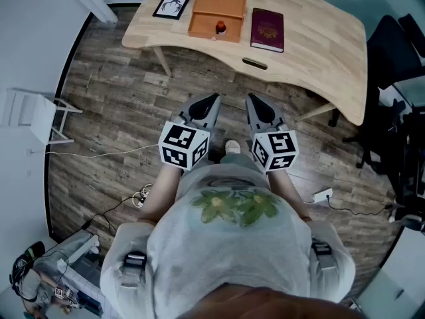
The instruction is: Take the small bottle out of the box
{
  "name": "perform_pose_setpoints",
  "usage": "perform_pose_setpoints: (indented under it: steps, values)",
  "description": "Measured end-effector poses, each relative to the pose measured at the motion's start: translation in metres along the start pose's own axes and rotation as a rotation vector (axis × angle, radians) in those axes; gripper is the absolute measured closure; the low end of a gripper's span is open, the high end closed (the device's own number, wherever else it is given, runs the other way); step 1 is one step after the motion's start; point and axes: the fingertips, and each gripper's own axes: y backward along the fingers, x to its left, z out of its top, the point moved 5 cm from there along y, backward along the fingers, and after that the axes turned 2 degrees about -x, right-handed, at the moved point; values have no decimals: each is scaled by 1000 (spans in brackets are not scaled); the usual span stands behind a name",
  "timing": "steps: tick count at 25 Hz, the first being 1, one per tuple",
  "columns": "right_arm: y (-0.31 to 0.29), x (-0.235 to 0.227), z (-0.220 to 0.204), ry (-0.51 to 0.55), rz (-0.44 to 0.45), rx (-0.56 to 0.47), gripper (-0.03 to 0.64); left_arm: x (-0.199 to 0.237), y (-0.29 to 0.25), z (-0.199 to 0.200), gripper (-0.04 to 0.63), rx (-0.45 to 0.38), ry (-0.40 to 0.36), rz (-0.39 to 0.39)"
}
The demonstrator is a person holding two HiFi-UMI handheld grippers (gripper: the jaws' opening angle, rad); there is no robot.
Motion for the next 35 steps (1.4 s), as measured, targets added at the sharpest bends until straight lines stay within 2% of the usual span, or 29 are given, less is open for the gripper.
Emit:
perform_pose_setpoints:
  steps: [7,14,19,24,29,35]
  values:
    - [14,-30,6,19,19,-14,607,-20,-22,4,588,-1,-18,57]
    - [19,-58,2,37,90,-8,606,-42,-43,-2,588,-25,30,130]
    - [5,-64,-6,48,153,29,606,-41,-48,-17,588,2,65,167]
    - [-23,-69,-8,47,198,61,604,-24,-57,-18,588,5,94,194]
    - [-53,-73,2,59,184,70,604,3,-67,-6,588,0,86,200]
    - [-101,-81,15,64,160,72,603,58,-92,17,588,-19,88,202]
